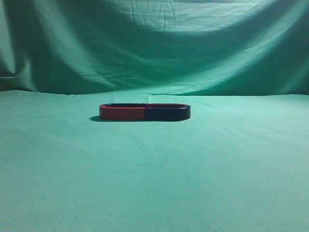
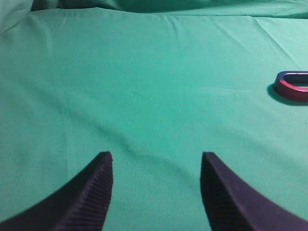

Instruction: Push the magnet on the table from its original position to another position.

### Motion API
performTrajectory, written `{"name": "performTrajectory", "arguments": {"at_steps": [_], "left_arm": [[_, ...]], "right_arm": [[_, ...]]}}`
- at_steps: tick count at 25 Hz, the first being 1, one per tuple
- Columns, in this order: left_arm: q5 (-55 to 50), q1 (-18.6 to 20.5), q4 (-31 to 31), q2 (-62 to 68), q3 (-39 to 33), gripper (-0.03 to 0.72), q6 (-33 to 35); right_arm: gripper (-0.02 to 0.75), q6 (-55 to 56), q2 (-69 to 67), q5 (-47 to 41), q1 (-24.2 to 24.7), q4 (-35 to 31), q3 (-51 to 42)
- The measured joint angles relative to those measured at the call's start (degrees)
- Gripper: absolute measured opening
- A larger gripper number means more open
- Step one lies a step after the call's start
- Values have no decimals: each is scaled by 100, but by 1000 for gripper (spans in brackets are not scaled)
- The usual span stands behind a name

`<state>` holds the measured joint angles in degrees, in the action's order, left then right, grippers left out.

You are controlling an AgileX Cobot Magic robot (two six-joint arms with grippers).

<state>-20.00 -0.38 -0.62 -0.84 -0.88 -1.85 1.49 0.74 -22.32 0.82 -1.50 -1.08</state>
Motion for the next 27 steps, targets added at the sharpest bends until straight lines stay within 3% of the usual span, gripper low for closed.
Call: {"name": "performTrajectory", "arguments": {"at_steps": [27], "left_arm": [[0, 0, 0, 0, 0, 372, 0]], "right_arm": [[0, 0, 0, 24, 0, -13, -48]]}}
